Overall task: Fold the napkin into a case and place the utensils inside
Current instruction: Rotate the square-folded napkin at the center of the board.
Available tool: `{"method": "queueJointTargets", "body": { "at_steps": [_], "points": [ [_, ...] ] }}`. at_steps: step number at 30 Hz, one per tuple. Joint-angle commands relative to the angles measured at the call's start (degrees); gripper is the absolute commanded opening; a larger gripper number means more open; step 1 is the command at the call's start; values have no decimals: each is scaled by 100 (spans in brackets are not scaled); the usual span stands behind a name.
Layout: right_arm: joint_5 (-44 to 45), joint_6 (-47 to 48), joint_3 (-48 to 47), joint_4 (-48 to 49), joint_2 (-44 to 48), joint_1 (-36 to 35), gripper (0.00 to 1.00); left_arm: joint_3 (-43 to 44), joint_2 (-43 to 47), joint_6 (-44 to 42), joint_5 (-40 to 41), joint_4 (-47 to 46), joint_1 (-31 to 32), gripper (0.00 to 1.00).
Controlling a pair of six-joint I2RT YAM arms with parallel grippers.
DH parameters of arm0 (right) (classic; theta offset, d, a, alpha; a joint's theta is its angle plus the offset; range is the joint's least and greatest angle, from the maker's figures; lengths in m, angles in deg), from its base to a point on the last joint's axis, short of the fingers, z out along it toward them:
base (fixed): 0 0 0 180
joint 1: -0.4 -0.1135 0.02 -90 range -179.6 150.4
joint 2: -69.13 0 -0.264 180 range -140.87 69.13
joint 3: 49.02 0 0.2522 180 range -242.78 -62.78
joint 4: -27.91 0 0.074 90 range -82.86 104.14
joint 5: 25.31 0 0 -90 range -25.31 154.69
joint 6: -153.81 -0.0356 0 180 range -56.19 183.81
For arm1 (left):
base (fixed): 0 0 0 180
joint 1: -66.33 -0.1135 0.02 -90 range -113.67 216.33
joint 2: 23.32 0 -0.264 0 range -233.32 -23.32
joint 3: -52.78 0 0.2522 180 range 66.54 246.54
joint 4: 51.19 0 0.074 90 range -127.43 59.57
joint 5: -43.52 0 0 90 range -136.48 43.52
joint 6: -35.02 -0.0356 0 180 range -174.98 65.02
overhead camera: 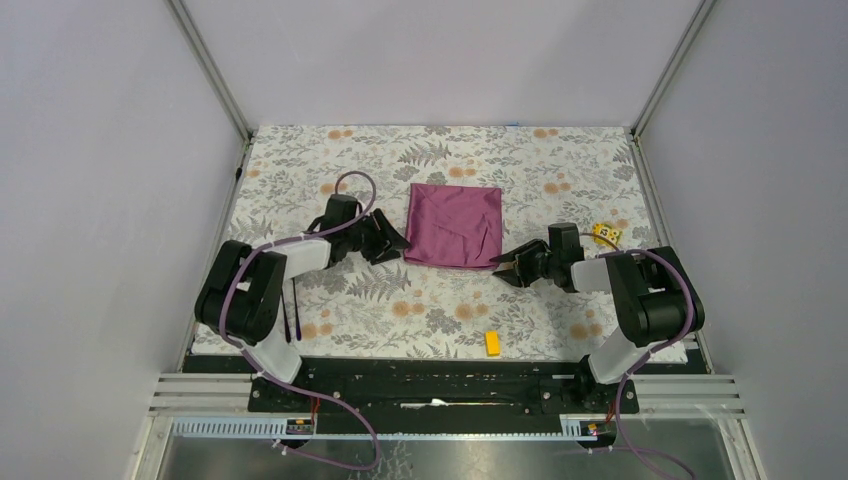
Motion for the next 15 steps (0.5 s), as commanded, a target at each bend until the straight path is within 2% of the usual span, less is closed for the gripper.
{"method": "queueJointTargets", "body": {
  "at_steps": [1, 7, 11, 15],
  "points": [
    [317, -113, 126, -93, 99, -55, 46, 458, -119, -397, 164, 229, 95, 50],
    [316, -219, 139, -42, 98, -55, 45, 547, -360, -451, 100, 179, 94, 41],
    [319, -257, 176, -39, 140, -55, 42, 410, -336, -436, 170, 129, 94, 27],
    [319, -298, 242, -2, 152, -59, 42, 210, -273, -408, 225, 35, 94, 18]
  ]
}}
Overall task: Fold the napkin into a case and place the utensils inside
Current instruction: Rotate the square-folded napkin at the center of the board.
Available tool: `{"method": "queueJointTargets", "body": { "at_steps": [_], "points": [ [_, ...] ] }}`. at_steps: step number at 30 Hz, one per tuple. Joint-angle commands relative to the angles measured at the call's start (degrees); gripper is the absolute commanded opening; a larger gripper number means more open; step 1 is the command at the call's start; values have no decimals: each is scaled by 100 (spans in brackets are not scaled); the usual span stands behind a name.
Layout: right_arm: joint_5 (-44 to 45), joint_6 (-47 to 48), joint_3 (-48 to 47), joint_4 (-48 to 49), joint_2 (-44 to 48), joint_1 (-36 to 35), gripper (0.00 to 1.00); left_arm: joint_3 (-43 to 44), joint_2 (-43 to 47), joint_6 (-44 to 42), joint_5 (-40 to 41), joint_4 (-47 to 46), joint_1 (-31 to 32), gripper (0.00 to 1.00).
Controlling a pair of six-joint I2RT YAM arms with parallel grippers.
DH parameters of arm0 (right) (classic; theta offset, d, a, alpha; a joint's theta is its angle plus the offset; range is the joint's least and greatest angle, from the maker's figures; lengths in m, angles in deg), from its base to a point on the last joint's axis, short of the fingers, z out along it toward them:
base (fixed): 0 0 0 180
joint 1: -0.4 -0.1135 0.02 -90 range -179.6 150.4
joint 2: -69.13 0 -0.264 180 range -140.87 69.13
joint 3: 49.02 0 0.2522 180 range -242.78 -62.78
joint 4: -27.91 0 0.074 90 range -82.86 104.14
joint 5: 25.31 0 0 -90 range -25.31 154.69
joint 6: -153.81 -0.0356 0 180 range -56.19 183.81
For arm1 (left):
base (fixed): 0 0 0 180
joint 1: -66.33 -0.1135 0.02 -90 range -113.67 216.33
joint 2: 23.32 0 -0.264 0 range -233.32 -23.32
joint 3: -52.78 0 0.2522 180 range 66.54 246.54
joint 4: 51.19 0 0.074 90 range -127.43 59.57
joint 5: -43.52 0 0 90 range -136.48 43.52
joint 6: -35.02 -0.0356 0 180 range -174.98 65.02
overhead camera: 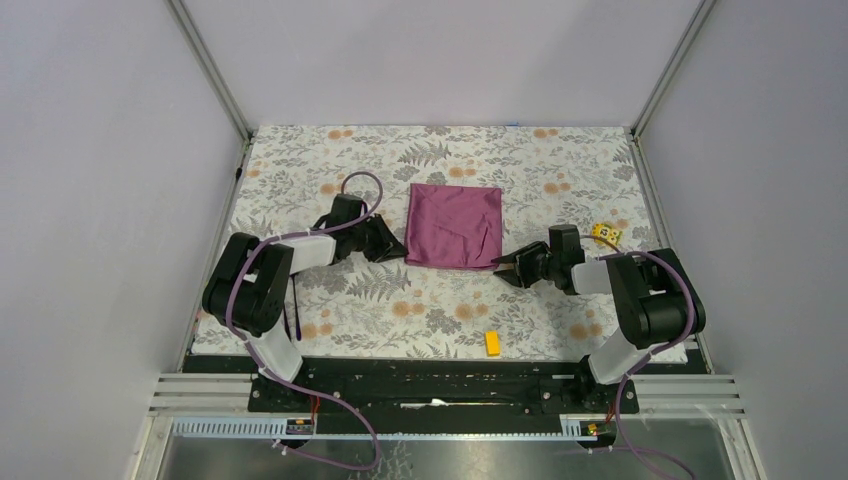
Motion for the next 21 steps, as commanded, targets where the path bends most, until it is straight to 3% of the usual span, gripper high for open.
{"method": "queueJointTargets", "body": {
  "at_steps": [1, 11, 15, 18, 21],
  "points": [
    [191, -139, 147, -72, 76, -51, 42, -175, 108, -41, 110, -242, -7, 16],
    [124, -230, 157, 96, 4, -49, 40, -414, 273, -48, 125, -237, -162, 9],
    [116, -238, 177, 128, -12, -49, 40, -507, 379, -23, 49, -251, -165, 21],
    [133, -230, 191, 129, -23, -50, 40, -596, 435, 38, -32, -310, -150, 36],
    [133, -205, 179, 123, -44, -50, 40, -635, 443, 56, -109, -347, -124, 40]
  ]
}}
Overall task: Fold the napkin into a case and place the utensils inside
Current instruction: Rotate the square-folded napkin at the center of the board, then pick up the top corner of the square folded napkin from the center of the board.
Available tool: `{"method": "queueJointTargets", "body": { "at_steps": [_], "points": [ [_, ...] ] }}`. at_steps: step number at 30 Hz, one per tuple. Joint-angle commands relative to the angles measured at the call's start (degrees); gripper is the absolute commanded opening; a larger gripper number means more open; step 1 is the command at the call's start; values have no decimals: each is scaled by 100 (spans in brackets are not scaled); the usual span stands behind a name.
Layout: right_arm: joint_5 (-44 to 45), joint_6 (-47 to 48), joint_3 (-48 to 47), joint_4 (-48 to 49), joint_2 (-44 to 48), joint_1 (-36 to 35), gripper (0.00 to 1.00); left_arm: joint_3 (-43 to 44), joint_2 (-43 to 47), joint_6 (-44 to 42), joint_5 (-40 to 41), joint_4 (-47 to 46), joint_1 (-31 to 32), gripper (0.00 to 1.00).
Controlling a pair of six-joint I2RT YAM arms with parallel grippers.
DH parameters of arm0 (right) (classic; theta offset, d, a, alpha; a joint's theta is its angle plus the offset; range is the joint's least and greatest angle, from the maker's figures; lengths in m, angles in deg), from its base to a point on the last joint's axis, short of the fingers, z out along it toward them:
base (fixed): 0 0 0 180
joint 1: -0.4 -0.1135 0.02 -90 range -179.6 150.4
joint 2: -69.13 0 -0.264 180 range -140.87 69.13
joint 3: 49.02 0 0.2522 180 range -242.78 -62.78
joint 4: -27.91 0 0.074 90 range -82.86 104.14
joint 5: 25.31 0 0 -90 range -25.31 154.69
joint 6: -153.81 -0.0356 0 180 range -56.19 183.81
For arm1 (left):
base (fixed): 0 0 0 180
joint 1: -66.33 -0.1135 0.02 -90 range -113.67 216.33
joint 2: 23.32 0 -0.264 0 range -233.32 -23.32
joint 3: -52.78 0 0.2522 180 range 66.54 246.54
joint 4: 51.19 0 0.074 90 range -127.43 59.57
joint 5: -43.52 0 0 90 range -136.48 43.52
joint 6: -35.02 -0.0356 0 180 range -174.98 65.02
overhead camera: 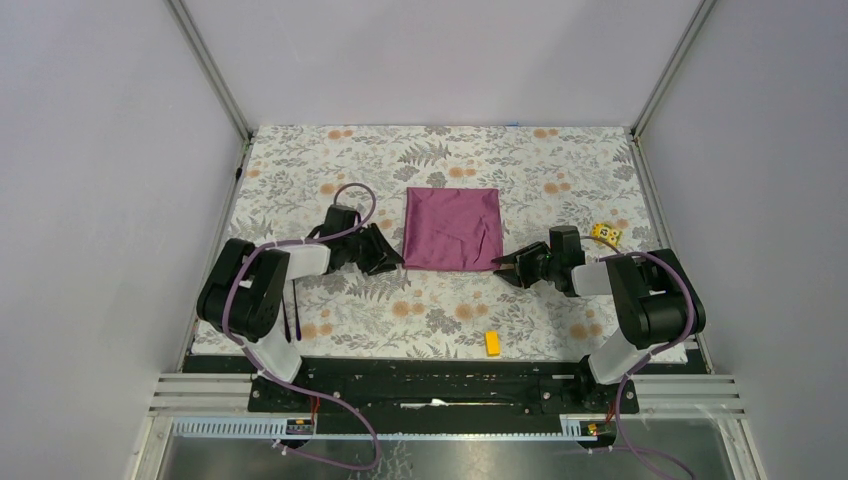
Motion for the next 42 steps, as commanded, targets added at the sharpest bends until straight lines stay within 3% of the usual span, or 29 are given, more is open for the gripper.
{"method": "queueJointTargets", "body": {
  "at_steps": [1, 17, 23, 32, 42],
  "points": [
    [109, -112, 75, -118, -63, -46, 40, -77, 204, 24, -181, -294, 44, 40],
    [142, -77, 127, -273, 91, -9, 29, -90, 89, 150, -277, -532, 175, 35],
    [146, -25, 138, -329, 121, 41, 30, -98, 81, 142, -286, -527, 175, 36],
    [158, 35, 128, -381, 159, 99, 28, -106, 88, 156, -321, -533, 182, 44],
    [131, 91, 92, -307, 131, 99, 0, -106, 44, 183, -304, -571, 235, 43]
  ]
}}
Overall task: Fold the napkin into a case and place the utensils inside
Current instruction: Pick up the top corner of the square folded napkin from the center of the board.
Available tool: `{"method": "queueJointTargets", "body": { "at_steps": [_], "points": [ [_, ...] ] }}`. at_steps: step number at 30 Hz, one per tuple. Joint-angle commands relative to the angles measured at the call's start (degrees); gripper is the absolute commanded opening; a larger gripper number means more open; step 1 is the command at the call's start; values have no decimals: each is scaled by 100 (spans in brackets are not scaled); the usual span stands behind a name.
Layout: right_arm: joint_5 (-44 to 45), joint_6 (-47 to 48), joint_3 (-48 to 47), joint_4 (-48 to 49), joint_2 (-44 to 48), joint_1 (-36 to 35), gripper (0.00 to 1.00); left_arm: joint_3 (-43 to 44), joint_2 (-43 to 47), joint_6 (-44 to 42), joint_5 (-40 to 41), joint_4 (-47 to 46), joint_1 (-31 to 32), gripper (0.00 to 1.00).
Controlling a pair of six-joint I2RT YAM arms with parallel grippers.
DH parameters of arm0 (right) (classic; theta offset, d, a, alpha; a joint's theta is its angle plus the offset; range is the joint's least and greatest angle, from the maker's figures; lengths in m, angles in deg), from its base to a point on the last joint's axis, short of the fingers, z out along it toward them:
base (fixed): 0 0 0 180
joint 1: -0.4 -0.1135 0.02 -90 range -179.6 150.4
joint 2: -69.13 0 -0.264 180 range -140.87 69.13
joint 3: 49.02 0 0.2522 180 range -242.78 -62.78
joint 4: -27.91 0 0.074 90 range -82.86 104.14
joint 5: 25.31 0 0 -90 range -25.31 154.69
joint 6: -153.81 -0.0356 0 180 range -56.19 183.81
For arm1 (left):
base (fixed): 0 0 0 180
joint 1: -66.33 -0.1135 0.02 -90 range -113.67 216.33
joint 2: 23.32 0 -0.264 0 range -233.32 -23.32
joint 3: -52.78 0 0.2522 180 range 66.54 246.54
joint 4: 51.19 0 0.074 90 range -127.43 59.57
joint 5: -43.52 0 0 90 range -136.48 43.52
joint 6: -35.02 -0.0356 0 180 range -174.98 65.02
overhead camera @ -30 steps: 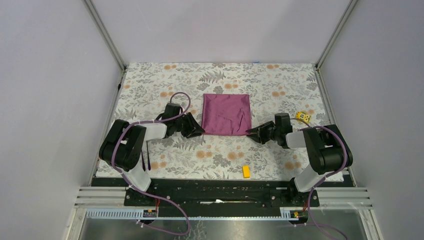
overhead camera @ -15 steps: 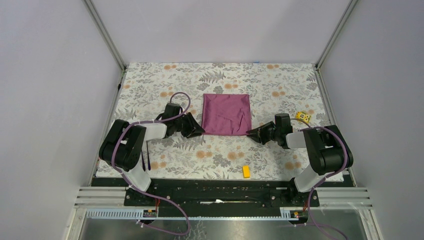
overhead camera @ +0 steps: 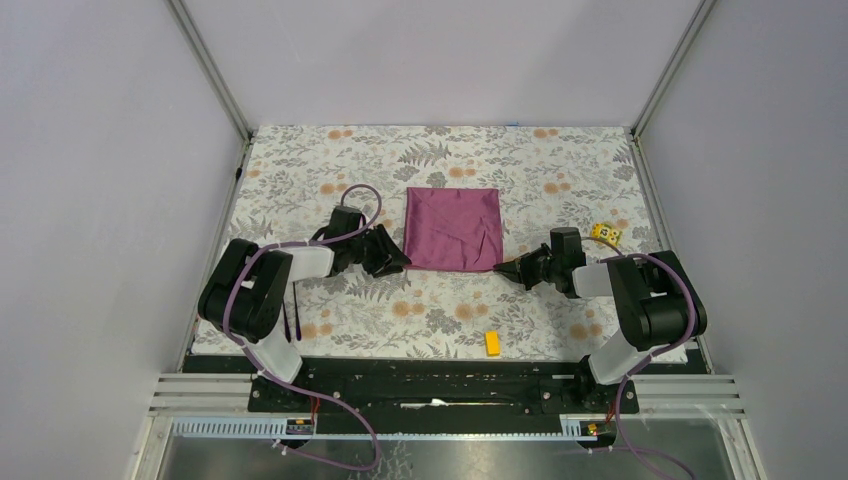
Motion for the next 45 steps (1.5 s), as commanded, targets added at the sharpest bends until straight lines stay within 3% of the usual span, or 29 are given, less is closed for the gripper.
{"method": "queueJointTargets", "body": {
  "at_steps": [1, 6, 11, 16, 27, 31, 37, 45],
  "points": [
    [81, -30, 26, -239, 83, 42, 0, -26, 35, 36, -64, -331, 27, 44],
    [109, 10, 3, -285, 184, 42, 0, -9, 32, 53, -89, -349, 41, 45],
    [82, 46, -24, -301, 187, 42, 0, 14, 8, 80, -71, -359, 84, 40],
    [42, 43, -34, -257, 163, 42, 0, 132, -75, -16, 51, -212, 95, 46],
    [15, 396, -252, -452, 197, 34, 0, 251, 149, 14, 69, -122, 95, 16],
    [50, 1030, -725, -879, 479, 38, 0, 582, 205, -16, -11, 149, 95, 0],
    [183, 1737, -1850, -1763, 799, 34, 0, 1347, 216, 107, -185, 407, 75, 0],
    [-297, 2403, -4071, -1210, -1066, 151, 0, 3547, -976, -93, 70, 653, -266, 0]
  ]
}}
